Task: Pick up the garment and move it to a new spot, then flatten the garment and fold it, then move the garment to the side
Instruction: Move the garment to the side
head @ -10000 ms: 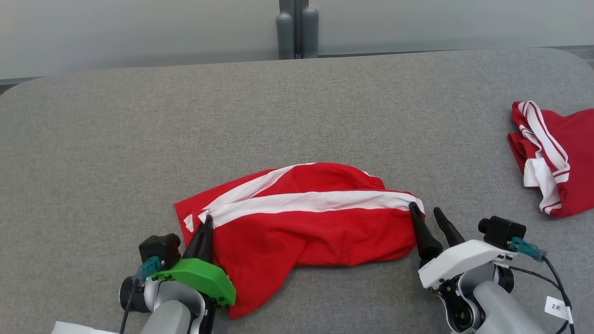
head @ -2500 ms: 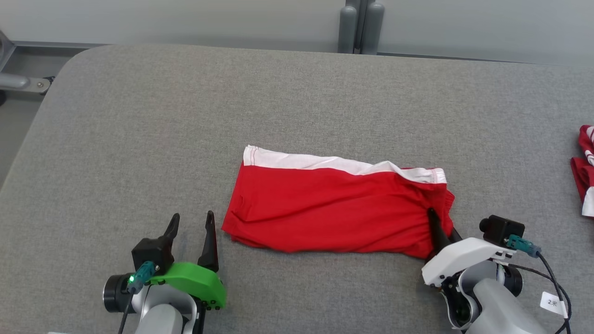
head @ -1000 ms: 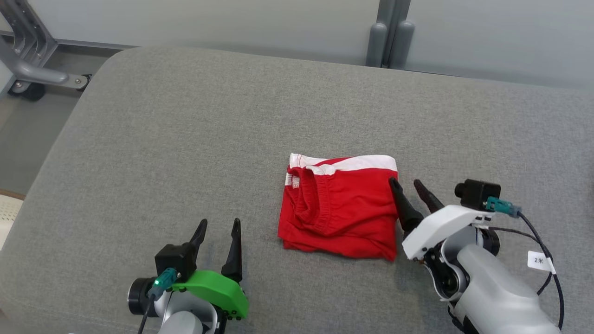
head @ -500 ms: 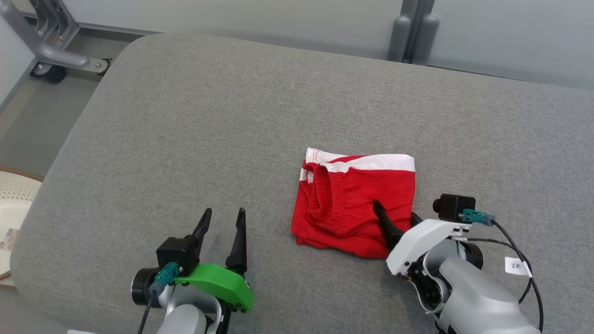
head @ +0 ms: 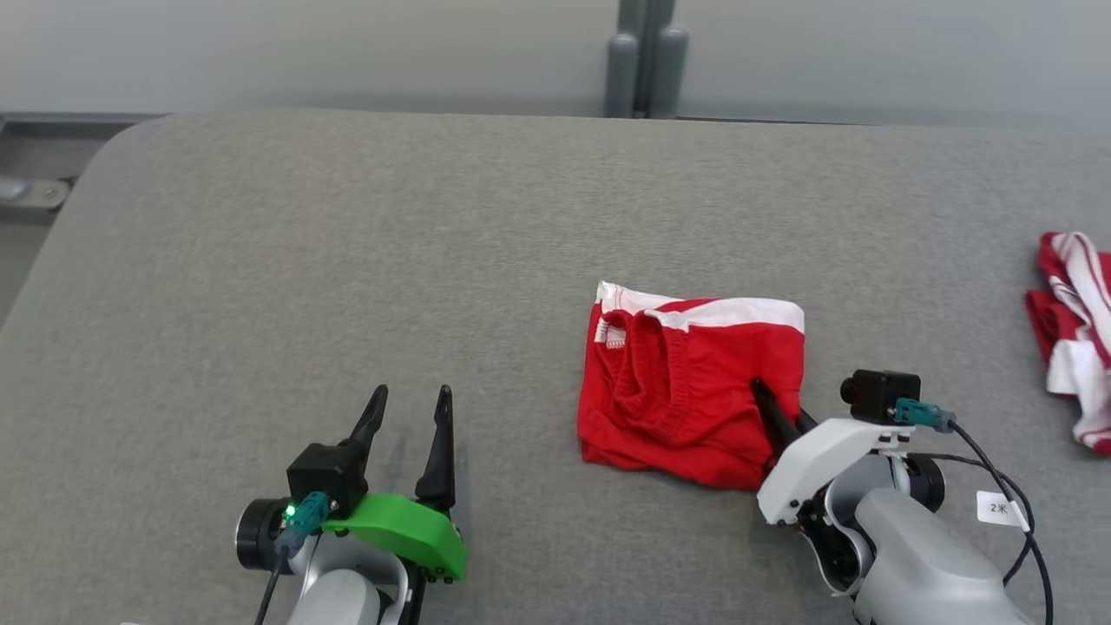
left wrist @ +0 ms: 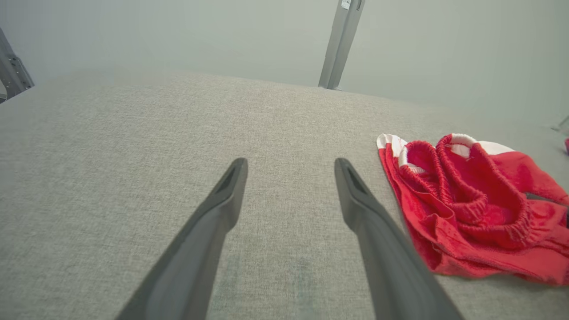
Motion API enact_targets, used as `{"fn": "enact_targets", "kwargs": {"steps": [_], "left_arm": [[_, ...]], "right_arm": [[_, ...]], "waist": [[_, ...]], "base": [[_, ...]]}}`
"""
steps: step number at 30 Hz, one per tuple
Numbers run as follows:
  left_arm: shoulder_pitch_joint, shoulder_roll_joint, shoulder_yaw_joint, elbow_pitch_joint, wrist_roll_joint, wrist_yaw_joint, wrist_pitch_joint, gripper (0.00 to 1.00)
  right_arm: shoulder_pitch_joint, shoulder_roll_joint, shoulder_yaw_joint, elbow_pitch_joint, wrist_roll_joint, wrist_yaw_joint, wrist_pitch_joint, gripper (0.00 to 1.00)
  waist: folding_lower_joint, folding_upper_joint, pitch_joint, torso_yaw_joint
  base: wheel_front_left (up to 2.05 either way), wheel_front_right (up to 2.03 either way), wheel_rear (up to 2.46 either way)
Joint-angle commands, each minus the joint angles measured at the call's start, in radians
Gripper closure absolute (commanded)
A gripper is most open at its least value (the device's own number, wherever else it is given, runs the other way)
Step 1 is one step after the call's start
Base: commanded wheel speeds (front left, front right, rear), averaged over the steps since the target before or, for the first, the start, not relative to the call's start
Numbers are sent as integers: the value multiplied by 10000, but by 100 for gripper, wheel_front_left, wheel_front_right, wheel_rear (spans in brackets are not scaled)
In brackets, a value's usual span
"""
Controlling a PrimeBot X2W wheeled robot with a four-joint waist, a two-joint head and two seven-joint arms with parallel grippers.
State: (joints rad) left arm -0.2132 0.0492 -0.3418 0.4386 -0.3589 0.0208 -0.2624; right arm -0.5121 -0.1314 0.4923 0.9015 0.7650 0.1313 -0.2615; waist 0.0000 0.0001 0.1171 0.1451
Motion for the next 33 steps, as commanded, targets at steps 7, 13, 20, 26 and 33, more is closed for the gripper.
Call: {"fn": "enact_targets", "kwargs": {"steps": [7,13,20,26,33], "left_arm": [[-60,35,17,-290,208,2,-23,0],[-295,37,-29,-330,275,-103,-23,0],[-540,43,-287,-652,289,-191,-23,0],[-831,52,-482,-709,288,-268,-23,0],[-1221,50,-470,-960,628,-365,-23,0]], "right_arm": [[829,40,-438,-657,-285,-14,-42,100],[1115,143,-500,-860,-320,-14,-43,100],[1275,385,-265,-1174,-252,-12,-44,100],[712,451,274,-1599,-236,-11,-44,100],[-1341,-90,1161,-1979,-661,-9,-46,100]], "waist": [[0,-1,-394,-4353],[0,-1,-268,-5845],[0,-1,194,-6800],[0,-1,721,-6422],[0,-1,1548,-5338]], "base": [[0,0,0],[0,0,0],[0,0,0],[0,0,0],[0,0,0]]}}
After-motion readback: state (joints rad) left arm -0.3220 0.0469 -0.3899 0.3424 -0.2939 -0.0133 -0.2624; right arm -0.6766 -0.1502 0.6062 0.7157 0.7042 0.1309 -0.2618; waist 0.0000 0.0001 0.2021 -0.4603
